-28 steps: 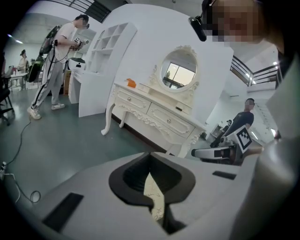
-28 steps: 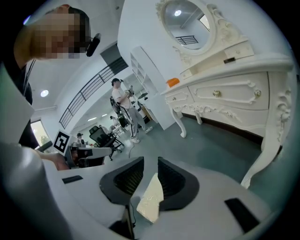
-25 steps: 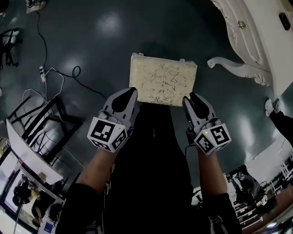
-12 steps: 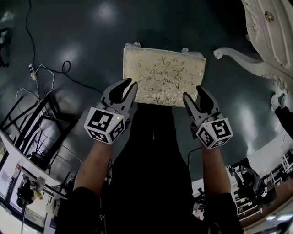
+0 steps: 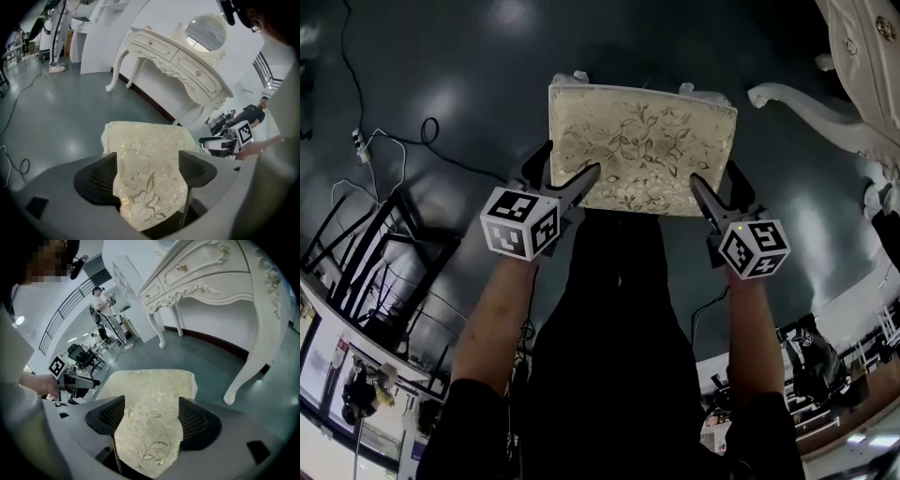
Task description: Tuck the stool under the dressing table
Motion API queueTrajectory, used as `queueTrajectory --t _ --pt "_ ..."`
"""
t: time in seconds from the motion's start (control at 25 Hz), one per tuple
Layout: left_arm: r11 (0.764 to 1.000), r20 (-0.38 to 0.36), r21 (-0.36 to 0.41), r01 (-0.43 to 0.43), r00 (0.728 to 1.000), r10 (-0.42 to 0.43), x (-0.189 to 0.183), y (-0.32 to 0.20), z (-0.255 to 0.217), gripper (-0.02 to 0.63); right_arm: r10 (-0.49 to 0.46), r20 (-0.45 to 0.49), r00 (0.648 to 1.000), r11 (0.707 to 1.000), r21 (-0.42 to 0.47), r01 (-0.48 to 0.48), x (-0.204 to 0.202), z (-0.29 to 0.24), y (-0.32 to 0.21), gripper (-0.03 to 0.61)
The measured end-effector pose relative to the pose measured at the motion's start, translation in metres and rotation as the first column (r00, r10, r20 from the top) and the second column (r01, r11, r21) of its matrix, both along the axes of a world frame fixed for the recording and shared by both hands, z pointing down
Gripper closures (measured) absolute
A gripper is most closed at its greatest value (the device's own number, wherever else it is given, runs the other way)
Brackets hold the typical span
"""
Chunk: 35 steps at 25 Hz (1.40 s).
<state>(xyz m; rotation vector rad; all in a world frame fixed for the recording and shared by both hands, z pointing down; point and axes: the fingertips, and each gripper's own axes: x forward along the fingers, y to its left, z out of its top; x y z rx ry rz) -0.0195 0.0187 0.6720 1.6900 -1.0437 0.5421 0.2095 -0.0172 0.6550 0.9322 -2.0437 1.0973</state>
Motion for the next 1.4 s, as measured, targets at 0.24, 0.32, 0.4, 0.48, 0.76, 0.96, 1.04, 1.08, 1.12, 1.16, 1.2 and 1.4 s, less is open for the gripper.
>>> queueTrajectory --t 0.24,0.32,0.4,0.48,0.76,0.96,1.04,1.08,1.12,1.16,1.2,1.4 --pt "0.993 -0.042 -0.098 0.071 0.996 -0.076 -0.007 0.01 0.031 0.147 0.023 -0.023 0.999 0.998 -0.052 -0.024 0.015 0.024 0.01 0.216" --pt "0.989 -0.071 -0.126 0.076 0.994 -0.086 -0.003 0.013 0.036 0.129 0.023 -0.023 0.999 0.997 -0.068 -0.025 0.016 0.028 0.014 0.206" --pt "0.986 -0.093 -0.146 0.074 0.992 -0.089 0.001 0.015 0.04 0.113 0.023 -0.022 0.999 0.996 -0.083 -0.025 0.019 0.034 0.018 0.192" --pt "0.986 -0.1 -0.153 0.067 0.992 -0.083 0.003 0.017 0.043 0.103 0.019 -0.023 1.0 0.994 -0.103 -0.022 0.021 0.041 0.022 0.176" --pt "0.988 -0.049 -0.149 0.043 0.998 -0.05 -0.001 0.019 0.05 0.092 0.033 -0.007 0.999 0.982 -0.184 -0.033 0.024 0.061 0.032 0.15" --pt "0.979 -0.094 -0.2 0.049 0.993 -0.069 -0.006 0.024 0.066 0.08 0.053 0.056 0.997 0.974 -0.222 -0.04 0.022 0.066 0.033 0.15" --pt "0.974 -0.133 -0.226 0.031 0.989 -0.062 -0.004 0.026 0.072 0.077 0.052 0.078 0.996 0.971 -0.239 -0.032 0.02 0.066 0.034 0.15" --pt "0.971 -0.155 -0.239 0.019 0.986 -0.057 -0.002 0.026 0.075 0.075 0.048 0.084 0.995 0.97 -0.243 -0.026 0.02 0.067 0.033 0.15" --pt "0.969 -0.173 -0.249 0.004 0.984 -0.049 0.001 0.026 0.078 0.075 0.044 0.087 0.995 0.969 -0.245 -0.021 0.02 0.068 0.033 0.15" --pt "0.967 -0.187 -0.254 -0.012 0.982 -0.037 0.004 0.025 0.081 0.075 0.041 0.088 0.995 0.969 -0.245 -0.018 0.02 0.07 0.032 0.149" --pt "0.966 -0.195 -0.257 -0.028 0.98 -0.024 0.007 0.025 0.083 0.069 0.039 0.09 0.995 0.969 -0.245 -0.016 0.019 0.071 0.032 0.147" --pt "0.965 -0.202 -0.256 -0.056 0.979 0.003 0.01 0.026 0.085 0.061 0.027 0.112 0.993 0.961 -0.278 0.005 0.019 0.078 0.036 0.138"
